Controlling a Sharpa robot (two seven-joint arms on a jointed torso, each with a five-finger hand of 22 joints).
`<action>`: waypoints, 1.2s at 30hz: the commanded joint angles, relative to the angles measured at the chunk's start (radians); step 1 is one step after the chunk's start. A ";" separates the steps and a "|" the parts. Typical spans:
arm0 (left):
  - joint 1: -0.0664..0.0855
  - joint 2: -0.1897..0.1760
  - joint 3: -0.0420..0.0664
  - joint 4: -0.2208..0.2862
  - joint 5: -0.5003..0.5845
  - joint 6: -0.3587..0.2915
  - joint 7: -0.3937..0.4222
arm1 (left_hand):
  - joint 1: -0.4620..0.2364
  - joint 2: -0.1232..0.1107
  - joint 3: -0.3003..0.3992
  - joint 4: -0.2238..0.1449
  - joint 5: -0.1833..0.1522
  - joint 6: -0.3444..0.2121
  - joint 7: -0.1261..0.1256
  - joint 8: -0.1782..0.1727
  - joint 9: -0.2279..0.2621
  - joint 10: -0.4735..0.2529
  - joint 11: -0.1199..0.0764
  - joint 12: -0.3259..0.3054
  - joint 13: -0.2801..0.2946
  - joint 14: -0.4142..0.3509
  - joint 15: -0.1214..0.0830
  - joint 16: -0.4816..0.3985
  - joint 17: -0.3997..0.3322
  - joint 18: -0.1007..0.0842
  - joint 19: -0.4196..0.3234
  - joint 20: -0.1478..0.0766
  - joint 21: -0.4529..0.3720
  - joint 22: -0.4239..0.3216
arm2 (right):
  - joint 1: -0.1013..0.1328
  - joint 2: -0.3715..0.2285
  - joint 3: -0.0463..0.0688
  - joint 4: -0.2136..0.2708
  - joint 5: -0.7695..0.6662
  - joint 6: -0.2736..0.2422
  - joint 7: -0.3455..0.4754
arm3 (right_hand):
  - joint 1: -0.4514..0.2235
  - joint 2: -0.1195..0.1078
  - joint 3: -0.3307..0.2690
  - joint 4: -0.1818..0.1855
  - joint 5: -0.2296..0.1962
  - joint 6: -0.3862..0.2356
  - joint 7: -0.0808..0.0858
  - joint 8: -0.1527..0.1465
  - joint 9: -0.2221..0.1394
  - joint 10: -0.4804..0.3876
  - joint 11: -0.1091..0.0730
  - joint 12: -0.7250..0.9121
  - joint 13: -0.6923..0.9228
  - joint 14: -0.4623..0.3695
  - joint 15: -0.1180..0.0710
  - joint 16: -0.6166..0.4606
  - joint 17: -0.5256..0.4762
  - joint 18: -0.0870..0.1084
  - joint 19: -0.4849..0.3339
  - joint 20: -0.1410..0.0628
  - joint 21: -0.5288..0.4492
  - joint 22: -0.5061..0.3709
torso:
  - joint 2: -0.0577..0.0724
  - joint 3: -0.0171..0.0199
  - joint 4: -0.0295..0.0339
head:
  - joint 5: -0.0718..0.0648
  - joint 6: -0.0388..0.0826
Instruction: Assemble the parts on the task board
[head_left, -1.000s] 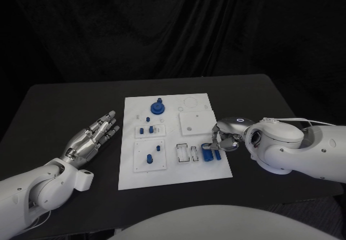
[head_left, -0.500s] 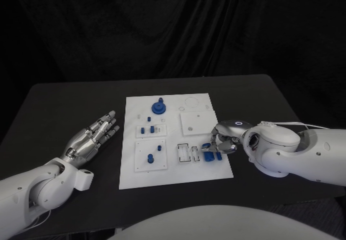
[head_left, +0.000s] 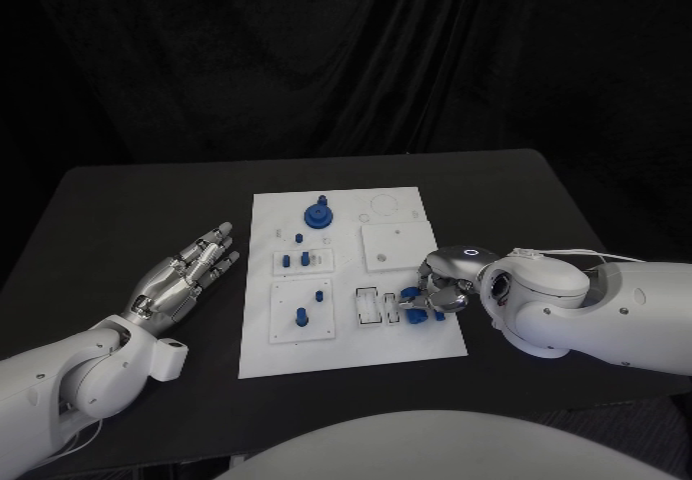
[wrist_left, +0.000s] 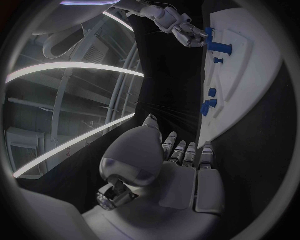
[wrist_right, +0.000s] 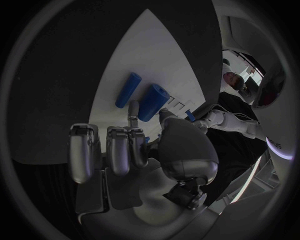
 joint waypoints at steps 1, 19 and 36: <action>-0.002 0.002 0.001 0.001 0.005 0.010 0.070 | 0.013 -0.002 0.008 -0.002 0.008 0.001 0.013 0.000 0.002 0.000 0.001 0.003 -0.001 0.000 0.007 -0.004 -0.001 0.018 -0.003 0.007 -0.004 0.001 | -0.008 0.007 0.000 -0.006 -0.005 0.002 0.007 | -0.008 0.000 0.005 0.000 -0.003 0.006 0.000 -0.005 -0.001 0.106 -0.004 0.003 0.263 0.100 -0.005 0.002 0.242 -0.014 0.077 -0.008 0.000 0.241 | 0.001 0.0002 -0.0004 | 0.004 0.000; -0.004 0.004 0.001 -0.003 0.004 0.014 0.059 | 0.039 -0.004 0.018 -0.008 0.037 0.020 0.051 0.004 0.005 -0.002 -0.004 0.002 -0.001 0.000 0.009 -0.004 -0.001 0.021 -0.003 0.012 -0.004 0.001 | -0.023 0.034 0.000 -0.025 0.042 0.040 0.009 | 0.182 -0.026 0.098 -0.102 0.381 0.043 -0.006 -0.105 -0.017 0.106 -0.009 0.003 0.263 0.098 -0.008 -0.001 0.233 -0.013 0.074 -0.009 -0.004 0.239 | -0.001 -0.0004 -0.0004 | 0.008 0.000; -0.006 0.004 0.001 -0.004 0.005 0.013 0.060 | 0.056 -0.005 0.025 -0.014 0.056 -0.004 0.054 -0.001 0.002 -0.001 0.008 0.003 -0.001 0.000 0.012 -0.004 -0.001 0.020 -0.003 0.015 -0.004 0.001 | -0.017 -0.002 0.001 0.009 0.343 -0.159 0.130 | 0.192 -0.046 0.222 -0.170 0.626 0.055 -0.012 -0.114 0.028 0.106 -0.017 0.003 0.263 0.096 -0.004 -0.004 0.224 -0.014 0.074 -0.009 -0.001 0.239 | -0.001 0.0010 -0.0015 | 0.040 0.000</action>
